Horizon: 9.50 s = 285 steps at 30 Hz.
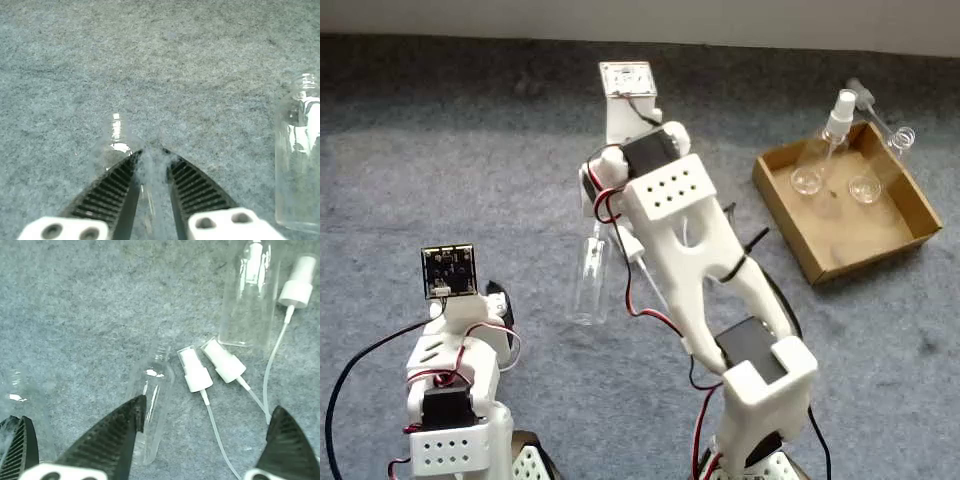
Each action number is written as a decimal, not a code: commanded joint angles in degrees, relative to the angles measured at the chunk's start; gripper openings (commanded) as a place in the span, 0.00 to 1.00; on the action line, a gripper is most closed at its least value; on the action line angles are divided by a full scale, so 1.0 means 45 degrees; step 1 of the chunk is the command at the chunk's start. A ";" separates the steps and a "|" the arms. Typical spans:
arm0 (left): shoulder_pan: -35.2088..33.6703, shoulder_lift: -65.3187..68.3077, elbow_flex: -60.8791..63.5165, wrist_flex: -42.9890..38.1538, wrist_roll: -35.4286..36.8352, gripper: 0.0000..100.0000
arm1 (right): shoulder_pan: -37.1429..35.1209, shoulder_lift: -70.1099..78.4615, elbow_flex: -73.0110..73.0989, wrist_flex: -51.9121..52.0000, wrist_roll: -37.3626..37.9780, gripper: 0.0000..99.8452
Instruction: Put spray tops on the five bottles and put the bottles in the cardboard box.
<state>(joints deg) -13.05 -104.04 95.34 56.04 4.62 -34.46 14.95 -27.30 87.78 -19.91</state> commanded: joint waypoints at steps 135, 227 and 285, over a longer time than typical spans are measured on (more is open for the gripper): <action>0.0694 -0.0127 -0.0225 -0.0020 0.0059 0.00 | 0.3800 -0.9348 1.3411 -0.6496 0.7209 0.17; 0.4972 2.5211 -2.2965 0.7697 -0.0117 0.00 | 0.5675 -2.6716 2.5387 -0.9114 0.7111 0.16; 0.6418 3.2674 -2.9372 0.8479 0.9690 0.03 | 0.5675 -2.6716 2.5407 -0.9035 0.7111 0.16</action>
<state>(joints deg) 15.78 45.23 -31.96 90.59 48.31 -9.67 -104.53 87.43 48.22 11.74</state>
